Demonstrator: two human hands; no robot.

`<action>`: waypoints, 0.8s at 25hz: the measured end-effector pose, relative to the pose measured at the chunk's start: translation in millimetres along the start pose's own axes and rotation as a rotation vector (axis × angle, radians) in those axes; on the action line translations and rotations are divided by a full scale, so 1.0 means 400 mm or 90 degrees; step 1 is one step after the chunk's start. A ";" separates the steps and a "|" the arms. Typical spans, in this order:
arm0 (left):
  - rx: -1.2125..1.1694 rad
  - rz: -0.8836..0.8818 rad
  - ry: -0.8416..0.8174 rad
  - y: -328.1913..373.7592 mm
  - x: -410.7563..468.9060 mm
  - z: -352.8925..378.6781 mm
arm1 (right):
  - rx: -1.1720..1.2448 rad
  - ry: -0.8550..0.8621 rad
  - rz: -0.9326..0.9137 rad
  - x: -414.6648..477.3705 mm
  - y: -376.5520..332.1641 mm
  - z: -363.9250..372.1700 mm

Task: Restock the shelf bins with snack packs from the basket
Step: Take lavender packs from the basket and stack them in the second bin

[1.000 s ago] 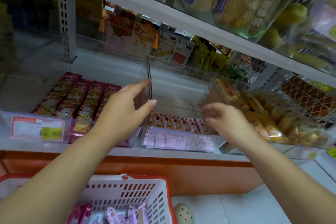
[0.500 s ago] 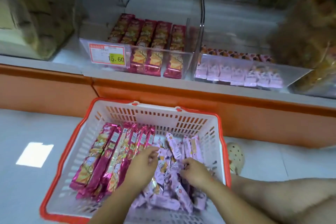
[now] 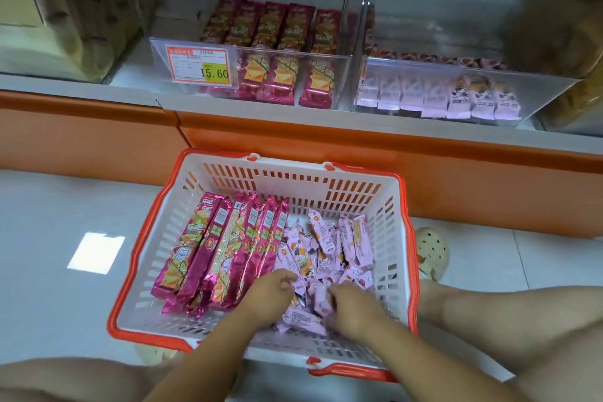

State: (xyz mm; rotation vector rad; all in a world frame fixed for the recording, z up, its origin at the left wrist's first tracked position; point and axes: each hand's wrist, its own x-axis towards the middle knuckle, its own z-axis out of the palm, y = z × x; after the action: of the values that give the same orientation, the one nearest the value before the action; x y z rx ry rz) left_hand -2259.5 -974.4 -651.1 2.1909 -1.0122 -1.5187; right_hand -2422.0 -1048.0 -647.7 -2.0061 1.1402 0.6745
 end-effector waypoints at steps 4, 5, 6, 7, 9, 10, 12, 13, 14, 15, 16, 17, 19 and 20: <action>-0.209 0.017 -0.051 0.060 -0.034 -0.038 | 0.474 0.048 0.008 0.007 0.016 -0.120; -0.312 0.003 -0.088 0.076 -0.041 -0.045 | 0.552 0.056 0.006 0.007 0.020 -0.148; -0.416 -0.012 -0.124 0.089 -0.046 -0.050 | 0.599 0.065 0.001 0.008 0.026 -0.169; -0.487 -0.014 -0.143 0.100 -0.048 -0.053 | 0.644 0.061 -0.018 0.004 0.031 -0.184; -0.513 0.014 -0.140 0.114 -0.052 -0.058 | 0.801 0.038 -0.054 -0.009 0.028 -0.203; -0.501 0.032 -0.135 0.119 -0.052 -0.059 | 0.873 0.031 -0.076 -0.020 0.021 -0.209; -0.488 0.053 -0.128 0.129 -0.057 -0.059 | 0.933 0.037 -0.124 -0.033 0.013 -0.219; -0.493 0.057 -0.128 0.131 -0.058 -0.059 | 0.939 0.040 -0.144 -0.039 0.011 -0.226; -0.500 0.062 -0.128 0.135 -0.062 -0.059 | 0.937 0.044 -0.152 -0.045 0.010 -0.234; -0.503 0.067 -0.127 0.138 -0.065 -0.059 | 0.925 0.050 -0.152 -0.049 0.011 -0.239; -0.510 0.073 -0.126 0.140 -0.068 -0.060 | 0.914 0.057 -0.150 -0.051 0.012 -0.244; -0.513 0.077 -0.123 0.141 -0.072 -0.062 | 0.912 0.065 -0.150 -0.052 0.013 -0.247; -0.511 0.095 -0.109 0.153 -0.084 -0.065 | 0.915 0.093 -0.152 -0.059 0.009 -0.253; -0.502 0.108 -0.093 0.164 -0.089 -0.065 | 0.908 0.111 -0.156 -0.063 0.004 -0.255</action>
State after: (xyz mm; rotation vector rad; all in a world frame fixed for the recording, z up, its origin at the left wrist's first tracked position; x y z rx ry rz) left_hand -2268.0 -1000.5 -576.8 1.4291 -0.4790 -1.6373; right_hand -2426.4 -1116.6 -568.4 -0.9021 0.9591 -0.4233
